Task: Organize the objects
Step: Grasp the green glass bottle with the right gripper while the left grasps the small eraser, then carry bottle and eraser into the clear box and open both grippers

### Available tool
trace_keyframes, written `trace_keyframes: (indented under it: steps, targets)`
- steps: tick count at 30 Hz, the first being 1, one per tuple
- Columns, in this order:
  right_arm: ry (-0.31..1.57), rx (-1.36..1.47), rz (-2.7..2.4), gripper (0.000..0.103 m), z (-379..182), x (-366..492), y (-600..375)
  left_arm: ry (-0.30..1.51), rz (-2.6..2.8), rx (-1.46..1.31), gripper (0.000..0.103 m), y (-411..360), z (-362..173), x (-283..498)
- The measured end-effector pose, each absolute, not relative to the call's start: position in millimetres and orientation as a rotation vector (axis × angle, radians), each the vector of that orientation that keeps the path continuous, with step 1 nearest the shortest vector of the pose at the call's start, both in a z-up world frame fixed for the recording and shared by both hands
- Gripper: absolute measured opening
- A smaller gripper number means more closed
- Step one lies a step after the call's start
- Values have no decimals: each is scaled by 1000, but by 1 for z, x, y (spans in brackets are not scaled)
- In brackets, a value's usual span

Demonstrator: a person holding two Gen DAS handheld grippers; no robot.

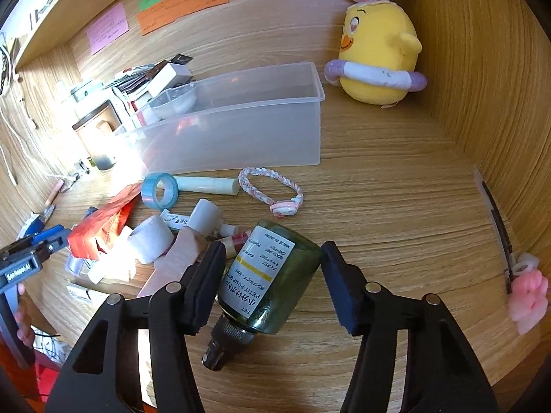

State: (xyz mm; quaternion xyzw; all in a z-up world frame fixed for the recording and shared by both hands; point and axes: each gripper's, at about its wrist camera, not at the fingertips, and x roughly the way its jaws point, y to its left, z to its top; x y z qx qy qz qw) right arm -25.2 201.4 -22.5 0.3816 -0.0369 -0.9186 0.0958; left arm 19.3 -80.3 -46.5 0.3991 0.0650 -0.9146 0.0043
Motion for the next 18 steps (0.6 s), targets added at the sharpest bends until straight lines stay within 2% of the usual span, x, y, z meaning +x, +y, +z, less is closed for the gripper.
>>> trace_keyframes:
  steps: [7,10,18]
  targets:
    - [-90,1116,-2734,48,-22,-27,203,240,-2837,1274,31,-91,-58,13]
    - [-98,1111,-2737,45,-23,-29,203,244,-2844,1265,16,-91,-58,8]
    - [-113,1065,-2770,40,-15,-33,210,264,-2854,1210,16,-91,-51,-1]
